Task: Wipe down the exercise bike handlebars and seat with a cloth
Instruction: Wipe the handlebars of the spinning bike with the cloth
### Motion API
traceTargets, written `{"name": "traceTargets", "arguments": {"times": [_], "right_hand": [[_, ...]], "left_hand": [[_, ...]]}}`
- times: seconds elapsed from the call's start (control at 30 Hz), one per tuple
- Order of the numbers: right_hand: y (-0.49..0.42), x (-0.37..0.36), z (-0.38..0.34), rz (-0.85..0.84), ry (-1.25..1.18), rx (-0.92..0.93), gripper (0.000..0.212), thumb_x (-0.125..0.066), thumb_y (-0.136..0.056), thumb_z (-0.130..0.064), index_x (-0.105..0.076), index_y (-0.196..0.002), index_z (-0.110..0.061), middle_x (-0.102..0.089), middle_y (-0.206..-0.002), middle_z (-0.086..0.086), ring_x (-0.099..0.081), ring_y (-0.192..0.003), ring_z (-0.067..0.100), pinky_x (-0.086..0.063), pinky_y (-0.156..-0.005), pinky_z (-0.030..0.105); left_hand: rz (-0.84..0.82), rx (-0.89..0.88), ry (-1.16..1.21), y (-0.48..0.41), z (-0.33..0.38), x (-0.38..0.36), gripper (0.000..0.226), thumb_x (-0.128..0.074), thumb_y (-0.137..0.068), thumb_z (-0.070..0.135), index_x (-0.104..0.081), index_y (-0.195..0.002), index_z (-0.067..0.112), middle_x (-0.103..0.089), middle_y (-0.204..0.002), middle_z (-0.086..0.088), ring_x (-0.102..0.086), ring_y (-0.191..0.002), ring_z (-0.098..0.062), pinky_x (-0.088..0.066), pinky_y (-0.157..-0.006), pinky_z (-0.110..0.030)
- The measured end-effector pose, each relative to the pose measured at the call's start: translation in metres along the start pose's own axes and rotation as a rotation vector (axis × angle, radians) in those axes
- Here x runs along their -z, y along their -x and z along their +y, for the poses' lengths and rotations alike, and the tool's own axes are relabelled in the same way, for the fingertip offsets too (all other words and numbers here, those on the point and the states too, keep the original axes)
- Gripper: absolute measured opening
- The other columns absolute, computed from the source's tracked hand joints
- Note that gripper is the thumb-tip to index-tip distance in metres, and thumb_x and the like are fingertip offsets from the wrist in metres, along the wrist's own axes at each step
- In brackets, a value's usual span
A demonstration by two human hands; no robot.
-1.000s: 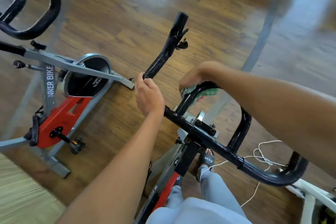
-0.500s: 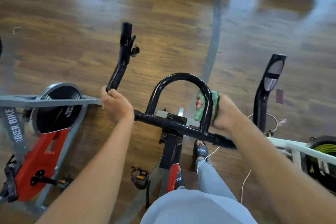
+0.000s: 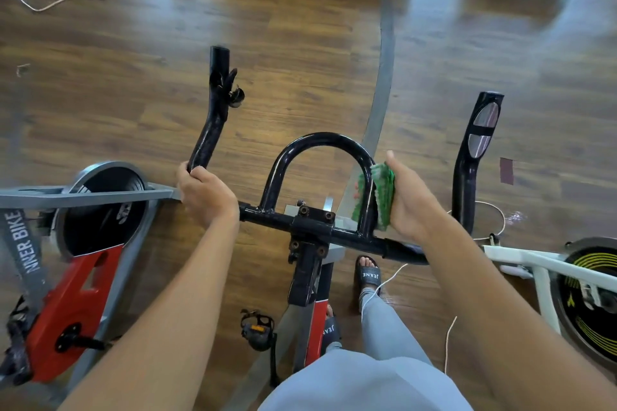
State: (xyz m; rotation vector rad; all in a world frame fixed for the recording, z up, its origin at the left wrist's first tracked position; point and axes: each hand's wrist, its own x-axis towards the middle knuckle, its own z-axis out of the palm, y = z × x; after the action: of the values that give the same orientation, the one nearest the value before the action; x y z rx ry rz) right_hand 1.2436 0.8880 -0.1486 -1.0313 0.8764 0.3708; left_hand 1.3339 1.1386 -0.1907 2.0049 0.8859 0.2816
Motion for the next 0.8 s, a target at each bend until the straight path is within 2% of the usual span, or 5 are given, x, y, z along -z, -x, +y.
{"name": "traceTargets", "arguments": {"times": [0.17,0.37,0.57,0.7,0.8], "right_hand": [[0.013,-0.018,0.034,0.292,0.775,0.401,0.064,-0.035,-0.104,-0.049,-0.015,-0.156,-0.018,-0.051,-0.142,0.008,-0.051,-0.128,0.031,-0.039,-0.110,0.052],[-0.029,-0.040,-0.001,0.446,1.145,0.691,0.057,-0.027,-0.106,-0.048,-0.022,-0.155,-0.018,-0.049,-0.140,0.008,-0.051,-0.120,0.025,-0.039,-0.095,0.040],[-0.053,-0.113,-0.013,0.065,1.898,1.025,0.065,-0.013,-0.103,-0.061,-0.043,-0.144,-0.021,-0.053,-0.139,0.004,-0.045,-0.131,0.024,-0.024,-0.117,0.045],[-0.050,-0.117,0.018,-0.327,1.998,1.356,0.062,-0.016,-0.102,-0.059,-0.060,-0.125,-0.021,-0.063,-0.118,0.000,-0.053,-0.119,0.024,-0.022,-0.117,0.043],[-0.060,-0.103,-0.002,-0.264,1.977,1.343,0.058,-0.018,-0.102,-0.062,-0.050,-0.138,-0.028,-0.059,-0.126,-0.001,-0.049,-0.123,0.021,-0.025,-0.114,0.042]], "left_hand": [[0.006,0.001,0.005,0.000,-0.003,-0.001,0.042,-0.026,-0.101,0.024,-0.054,-0.132,0.017,-0.064,-0.124,-0.010,-0.062,-0.105,-0.031,-0.040,-0.077,-0.032],[0.009,-0.011,0.032,0.002,-0.001,-0.003,0.042,-0.025,-0.100,0.026,-0.054,-0.129,0.018,-0.064,-0.121,-0.011,-0.065,-0.098,-0.032,-0.052,-0.079,-0.041],[0.007,-0.010,0.022,0.000,-0.002,-0.003,0.040,-0.027,-0.102,0.024,-0.053,-0.131,0.015,-0.061,-0.122,-0.010,-0.061,-0.104,-0.027,-0.042,-0.076,-0.034],[-0.002,0.028,0.015,-0.002,-0.001,-0.001,0.040,-0.029,-0.102,0.024,-0.053,-0.132,0.018,-0.063,-0.121,-0.009,-0.060,-0.105,-0.028,-0.036,-0.075,-0.032],[-0.005,0.042,0.014,-0.001,0.002,0.001,0.038,-0.029,-0.101,0.024,-0.054,-0.128,0.021,-0.066,-0.115,-0.008,-0.063,-0.098,-0.028,-0.037,-0.071,-0.033]]}}
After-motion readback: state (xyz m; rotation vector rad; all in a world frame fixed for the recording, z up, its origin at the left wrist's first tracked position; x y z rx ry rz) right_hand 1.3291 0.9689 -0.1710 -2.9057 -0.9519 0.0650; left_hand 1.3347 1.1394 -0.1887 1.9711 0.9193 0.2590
